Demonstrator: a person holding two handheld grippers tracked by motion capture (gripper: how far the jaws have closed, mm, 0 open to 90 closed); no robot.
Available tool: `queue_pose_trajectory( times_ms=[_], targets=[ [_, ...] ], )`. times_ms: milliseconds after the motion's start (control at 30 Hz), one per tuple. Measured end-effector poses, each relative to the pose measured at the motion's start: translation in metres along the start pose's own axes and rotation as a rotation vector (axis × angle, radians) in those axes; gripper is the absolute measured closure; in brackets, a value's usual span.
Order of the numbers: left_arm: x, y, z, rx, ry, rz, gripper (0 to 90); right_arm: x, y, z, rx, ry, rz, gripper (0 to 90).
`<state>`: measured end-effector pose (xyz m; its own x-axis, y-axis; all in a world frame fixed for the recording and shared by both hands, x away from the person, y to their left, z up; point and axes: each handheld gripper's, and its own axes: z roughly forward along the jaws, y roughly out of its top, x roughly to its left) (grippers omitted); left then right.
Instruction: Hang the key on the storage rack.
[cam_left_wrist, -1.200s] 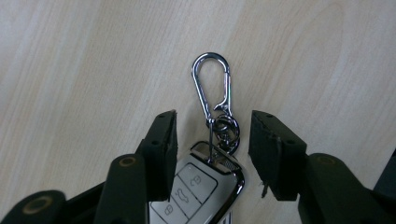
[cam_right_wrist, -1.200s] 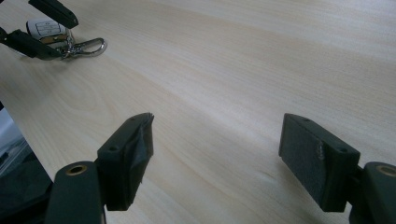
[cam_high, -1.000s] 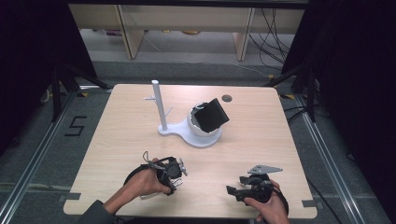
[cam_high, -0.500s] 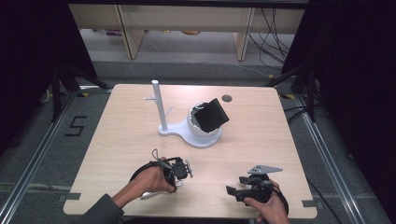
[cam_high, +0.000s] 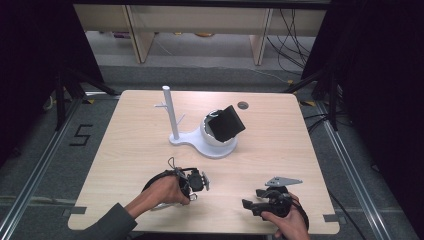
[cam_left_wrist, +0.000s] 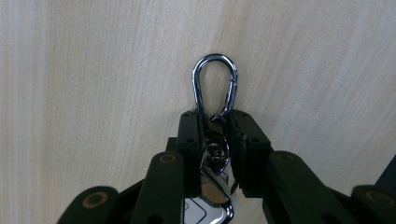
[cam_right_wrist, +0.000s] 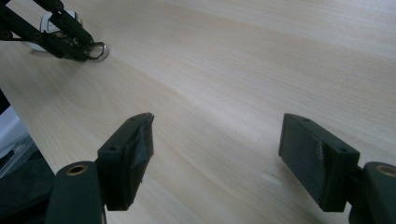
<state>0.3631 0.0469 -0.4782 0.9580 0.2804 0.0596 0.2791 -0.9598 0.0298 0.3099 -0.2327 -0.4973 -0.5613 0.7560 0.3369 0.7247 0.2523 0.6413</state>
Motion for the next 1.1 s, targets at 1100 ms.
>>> queue_pose_trajectory(
  times_ms=[1100],
  targets=[
    [0.040, -0.040, -0.065, -0.099, 0.008, -0.081, 74.9, -0.003, -0.001, 0.001, 0.001, -0.003, -0.001, 27.3]
  ],
)
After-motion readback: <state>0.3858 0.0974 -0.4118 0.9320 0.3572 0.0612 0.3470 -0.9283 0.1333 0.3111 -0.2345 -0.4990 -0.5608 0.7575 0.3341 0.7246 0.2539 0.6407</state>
